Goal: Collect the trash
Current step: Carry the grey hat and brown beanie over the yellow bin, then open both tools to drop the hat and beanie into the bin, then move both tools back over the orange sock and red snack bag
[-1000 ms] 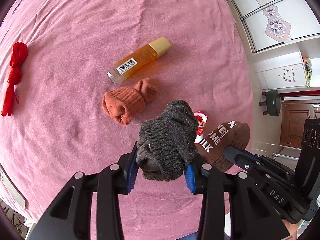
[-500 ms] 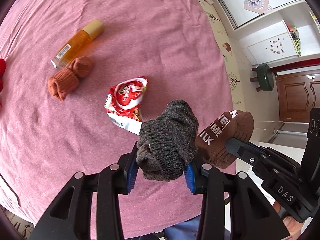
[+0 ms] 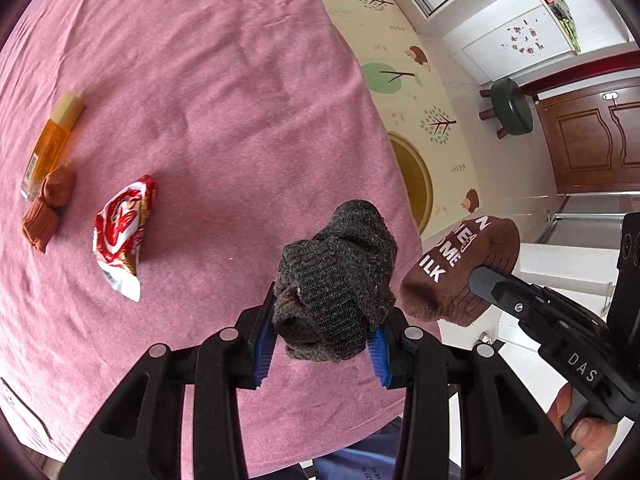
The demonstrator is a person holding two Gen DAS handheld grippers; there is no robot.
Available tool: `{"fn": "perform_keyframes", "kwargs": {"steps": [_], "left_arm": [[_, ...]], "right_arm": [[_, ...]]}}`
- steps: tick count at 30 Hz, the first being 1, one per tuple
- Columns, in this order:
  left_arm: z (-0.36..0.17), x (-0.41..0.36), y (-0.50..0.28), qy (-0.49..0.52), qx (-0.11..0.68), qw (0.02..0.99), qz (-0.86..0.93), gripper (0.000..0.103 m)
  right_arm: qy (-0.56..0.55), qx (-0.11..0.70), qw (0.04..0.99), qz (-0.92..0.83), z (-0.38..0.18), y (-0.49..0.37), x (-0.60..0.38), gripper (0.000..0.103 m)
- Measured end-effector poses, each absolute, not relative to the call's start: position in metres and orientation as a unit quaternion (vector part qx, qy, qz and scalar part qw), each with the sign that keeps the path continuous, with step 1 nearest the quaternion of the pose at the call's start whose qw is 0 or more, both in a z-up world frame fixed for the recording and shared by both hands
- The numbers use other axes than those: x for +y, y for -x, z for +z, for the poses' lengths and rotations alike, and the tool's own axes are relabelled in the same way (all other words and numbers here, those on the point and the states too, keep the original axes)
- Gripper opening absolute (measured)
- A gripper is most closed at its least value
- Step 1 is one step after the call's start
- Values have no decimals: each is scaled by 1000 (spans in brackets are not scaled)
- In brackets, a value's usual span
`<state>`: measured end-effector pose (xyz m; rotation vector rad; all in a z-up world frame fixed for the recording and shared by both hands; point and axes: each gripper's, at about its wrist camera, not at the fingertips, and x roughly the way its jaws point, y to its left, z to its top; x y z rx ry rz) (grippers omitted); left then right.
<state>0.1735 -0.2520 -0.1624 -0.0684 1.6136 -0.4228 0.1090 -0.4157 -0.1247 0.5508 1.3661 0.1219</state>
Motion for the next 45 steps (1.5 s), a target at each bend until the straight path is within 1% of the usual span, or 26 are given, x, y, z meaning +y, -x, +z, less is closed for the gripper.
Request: {"fn": "perform_keyframes", "kwargs": {"steps": [18,26,34,36,37,38,40,43,45], "left_arm": [[-184,-391,-199,-29,725,643,-245,39],[-193,-437,-214,-52,727,633,-261,39],[-204,-468,-232,-46,733,625,-265,40],[-205,-475,-237,-39,735,622,-268,45],[-205,-478,-240,-34,736,621,-268,51],[-204,-480,-242,-30,735,621,-269,64],[-201,-481,-244,-35,729,631,-263,79],[-202,-480,-247,-39,733,627,-260,79],[-201,-478,-246,-47,732,630,-256,79]], "right_arm": [[-295,606,739,-15,-141,-111,-534,6],[-315,601,734,-41,-151,-114,-573,6],[-316,595,737,-54,-151,-124,-595,7],[-326,589,737,-60,-150,-124,-602,9],[-333,587,735,-61,-150,-124,-605,17],[-336,586,735,-65,-150,-123,-609,26],[-337,581,737,-72,-149,-123,-614,31],[-339,581,736,-80,-149,-121,-618,31],[-343,583,732,-87,-150,-119,-619,34]]}}
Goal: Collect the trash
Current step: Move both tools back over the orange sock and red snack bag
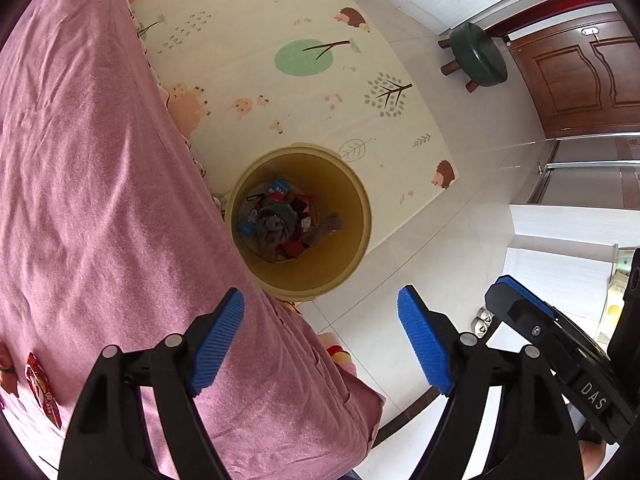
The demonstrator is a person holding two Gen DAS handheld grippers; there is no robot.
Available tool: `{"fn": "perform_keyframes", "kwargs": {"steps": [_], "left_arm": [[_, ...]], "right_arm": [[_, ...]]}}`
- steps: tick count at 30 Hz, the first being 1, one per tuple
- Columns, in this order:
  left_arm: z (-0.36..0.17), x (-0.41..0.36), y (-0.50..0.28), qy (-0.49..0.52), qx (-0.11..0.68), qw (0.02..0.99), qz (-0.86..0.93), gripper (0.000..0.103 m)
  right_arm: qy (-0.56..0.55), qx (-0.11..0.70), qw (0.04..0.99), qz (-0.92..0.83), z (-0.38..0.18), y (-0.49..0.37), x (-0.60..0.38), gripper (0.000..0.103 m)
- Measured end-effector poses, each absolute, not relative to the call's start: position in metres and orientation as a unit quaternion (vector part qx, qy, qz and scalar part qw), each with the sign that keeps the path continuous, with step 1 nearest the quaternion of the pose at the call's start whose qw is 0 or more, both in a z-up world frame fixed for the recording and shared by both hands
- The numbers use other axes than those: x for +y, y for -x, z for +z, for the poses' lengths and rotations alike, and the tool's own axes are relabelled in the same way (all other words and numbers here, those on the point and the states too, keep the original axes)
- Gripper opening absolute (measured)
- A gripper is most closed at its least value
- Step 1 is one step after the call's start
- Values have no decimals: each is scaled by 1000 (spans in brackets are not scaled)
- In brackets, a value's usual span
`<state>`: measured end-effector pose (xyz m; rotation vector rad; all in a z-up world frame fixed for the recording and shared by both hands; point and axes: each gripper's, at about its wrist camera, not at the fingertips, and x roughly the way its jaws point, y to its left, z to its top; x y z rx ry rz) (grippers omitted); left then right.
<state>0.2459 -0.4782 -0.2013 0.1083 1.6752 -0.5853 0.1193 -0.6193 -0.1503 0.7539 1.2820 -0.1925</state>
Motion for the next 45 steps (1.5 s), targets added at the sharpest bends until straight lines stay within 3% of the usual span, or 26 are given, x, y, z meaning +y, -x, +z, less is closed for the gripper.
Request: {"fn": "perform_keyframes", "kwargs": {"steps": [15,45], "left_arm": [[-174,-411,-232,-53,704,672,-223,78],[-147,-103,-167,47,681,729,-48,78]], "right_arm": [[-304,599,739,-43,-138,-132,-558,36],[-169,650,729,131,-124,-149,-283,51]]}}
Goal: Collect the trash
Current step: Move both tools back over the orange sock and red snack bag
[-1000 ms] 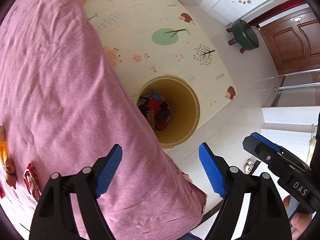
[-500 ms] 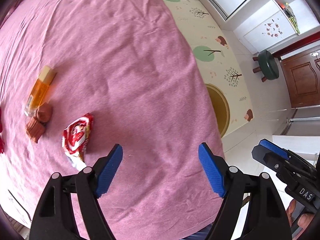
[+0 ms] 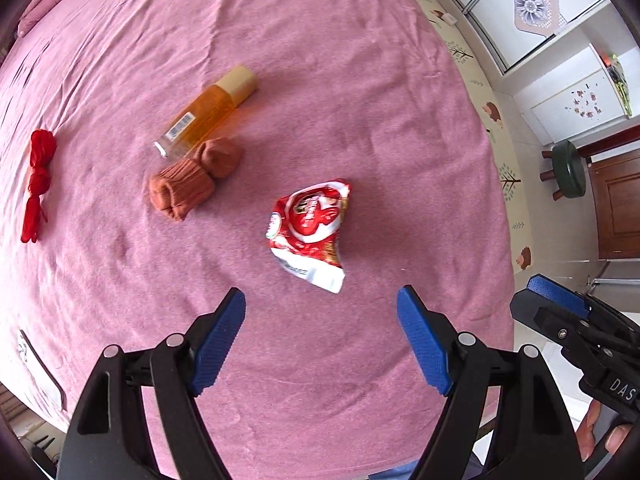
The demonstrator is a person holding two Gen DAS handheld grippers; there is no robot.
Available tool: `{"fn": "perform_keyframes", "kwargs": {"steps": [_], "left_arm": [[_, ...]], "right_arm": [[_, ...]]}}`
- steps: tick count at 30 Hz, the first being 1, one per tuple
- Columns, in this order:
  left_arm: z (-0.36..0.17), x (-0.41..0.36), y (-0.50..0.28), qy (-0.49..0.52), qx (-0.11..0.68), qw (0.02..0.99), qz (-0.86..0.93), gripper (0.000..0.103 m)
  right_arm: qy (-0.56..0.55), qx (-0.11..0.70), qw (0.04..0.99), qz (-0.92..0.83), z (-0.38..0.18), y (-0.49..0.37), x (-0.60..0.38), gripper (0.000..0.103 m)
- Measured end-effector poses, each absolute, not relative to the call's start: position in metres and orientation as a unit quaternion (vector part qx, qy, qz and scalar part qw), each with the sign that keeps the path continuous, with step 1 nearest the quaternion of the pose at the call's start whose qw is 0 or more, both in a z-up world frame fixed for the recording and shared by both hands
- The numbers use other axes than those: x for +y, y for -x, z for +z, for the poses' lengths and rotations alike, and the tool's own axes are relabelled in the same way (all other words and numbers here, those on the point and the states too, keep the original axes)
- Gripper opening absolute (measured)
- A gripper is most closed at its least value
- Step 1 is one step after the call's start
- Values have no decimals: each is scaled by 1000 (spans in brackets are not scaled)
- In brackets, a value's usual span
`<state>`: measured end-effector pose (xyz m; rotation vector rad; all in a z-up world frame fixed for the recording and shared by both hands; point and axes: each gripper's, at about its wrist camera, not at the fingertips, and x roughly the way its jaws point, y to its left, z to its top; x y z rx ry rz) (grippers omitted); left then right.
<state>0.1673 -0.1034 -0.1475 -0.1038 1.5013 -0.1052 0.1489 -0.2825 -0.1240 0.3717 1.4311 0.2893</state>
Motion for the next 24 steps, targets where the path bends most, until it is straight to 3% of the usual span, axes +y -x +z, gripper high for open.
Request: {"fn": "perform_keyframes", "kwargs": {"steps": [24], "left_arm": [[-196,-12,-216,36,713,698,-47,78]], "right_arm": [[-169,694,691,110,-177,-192,-202,51]]}}
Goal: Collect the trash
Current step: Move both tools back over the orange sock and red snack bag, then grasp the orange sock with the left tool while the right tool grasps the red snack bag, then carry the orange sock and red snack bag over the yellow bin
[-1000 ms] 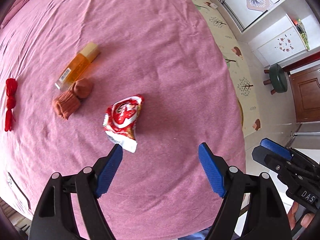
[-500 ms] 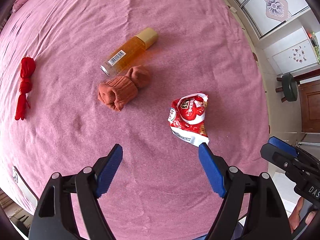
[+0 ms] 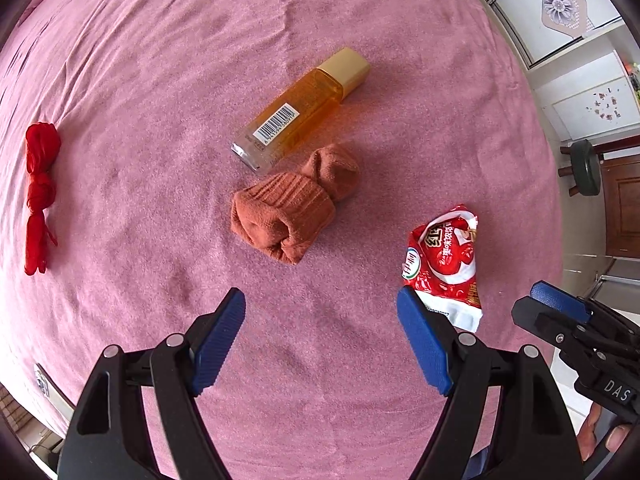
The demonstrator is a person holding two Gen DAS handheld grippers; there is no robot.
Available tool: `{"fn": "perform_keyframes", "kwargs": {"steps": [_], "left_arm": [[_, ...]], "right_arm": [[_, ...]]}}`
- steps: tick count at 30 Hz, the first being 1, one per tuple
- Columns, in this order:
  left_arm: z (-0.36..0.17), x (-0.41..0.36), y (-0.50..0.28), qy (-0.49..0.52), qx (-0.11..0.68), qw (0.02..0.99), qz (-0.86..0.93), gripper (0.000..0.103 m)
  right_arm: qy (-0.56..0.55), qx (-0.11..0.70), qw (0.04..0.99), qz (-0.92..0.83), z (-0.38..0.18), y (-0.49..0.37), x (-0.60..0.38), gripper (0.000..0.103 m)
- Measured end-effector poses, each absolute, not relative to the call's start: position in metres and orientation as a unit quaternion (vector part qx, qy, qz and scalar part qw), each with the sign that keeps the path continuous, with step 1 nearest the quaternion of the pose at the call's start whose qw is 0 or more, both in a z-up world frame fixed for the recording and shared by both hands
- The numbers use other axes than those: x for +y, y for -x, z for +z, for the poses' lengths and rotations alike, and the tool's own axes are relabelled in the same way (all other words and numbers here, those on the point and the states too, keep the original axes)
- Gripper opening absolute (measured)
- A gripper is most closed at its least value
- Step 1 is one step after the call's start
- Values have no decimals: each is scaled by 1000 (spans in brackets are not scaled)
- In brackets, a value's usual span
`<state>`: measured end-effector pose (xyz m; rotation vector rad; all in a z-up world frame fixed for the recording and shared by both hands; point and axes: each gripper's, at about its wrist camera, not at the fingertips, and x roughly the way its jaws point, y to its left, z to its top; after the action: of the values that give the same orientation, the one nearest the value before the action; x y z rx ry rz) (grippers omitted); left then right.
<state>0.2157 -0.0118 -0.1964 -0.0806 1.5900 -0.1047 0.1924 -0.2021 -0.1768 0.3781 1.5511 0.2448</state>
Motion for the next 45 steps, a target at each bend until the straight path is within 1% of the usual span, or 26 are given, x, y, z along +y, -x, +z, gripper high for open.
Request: {"fn": "perform_keyframes", "kwargs": {"steps": [10,13,21,24,25,26,27,28,29,30,32,35,45], "left_arm": [[-229,3,-247,38,728,683,-45,78],[-239,1,-253,34,734,676,-51,78],[-267,-6,-274,46,750,658,-48,78],[-275,-13,-280,54,754,653,-45,78],[-277,-13,-282,55,755,652,-45,78],[-280,-11,-285,54,755,651,-44,76],[-281,-13,-286,46,755,653,-40,74],[-282,-14,-287,38,755,653,-36,69],[-282,-14,-287,32,755,654,-32,63],[-282,-14,-287,29,754,656,-29,60],[-280,-11,-280,34,751,659,-26,45],[-276,3,-280,61,744,665,-21,34],[-251,11,-254,107,730,674,-27,34]], "right_arm": [[-159,726,661,105,-213,-206,-183,53],[-160,733,653,100,-221,-209,-180,56],[-161,746,639,92,-236,-217,-174,56],[-163,747,638,92,-237,-219,-174,50],[-165,747,637,94,-238,-219,-174,45],[-166,748,635,98,-238,-220,-172,38],[-169,749,633,103,-239,-220,-172,35],[-173,748,631,109,-239,-221,-170,27],[-172,747,632,110,-238,-221,-168,25],[-167,746,636,111,-237,-222,-165,24],[-164,743,638,118,-234,-222,-161,21],[-162,739,642,125,-230,-221,-156,19],[-148,717,666,141,-198,-202,-167,18]]}}
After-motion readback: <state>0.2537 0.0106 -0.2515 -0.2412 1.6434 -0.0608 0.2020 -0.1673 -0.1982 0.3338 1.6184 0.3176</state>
